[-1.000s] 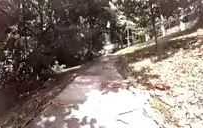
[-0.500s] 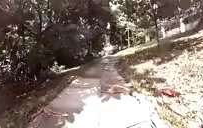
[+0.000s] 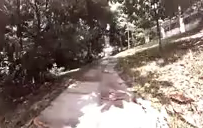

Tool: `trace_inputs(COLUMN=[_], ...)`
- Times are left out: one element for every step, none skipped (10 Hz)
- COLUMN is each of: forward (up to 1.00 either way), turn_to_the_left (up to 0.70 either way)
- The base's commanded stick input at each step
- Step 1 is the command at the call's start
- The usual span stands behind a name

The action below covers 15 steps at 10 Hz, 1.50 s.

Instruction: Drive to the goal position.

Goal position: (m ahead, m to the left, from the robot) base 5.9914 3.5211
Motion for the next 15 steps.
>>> trace_inputs(forward=[0.45,0.45,0.45,0.45,0.45,0.45,0.45,0.45,0.45,0.45,0.45,0.45,0.45,0.45,0.45], turn_to_the_left=[0.0,0.0,0.0,0.0,0.0,0.0,0.0,0.0,0.0,0.0,0.0,0.0,0.0,0.0,0.0])
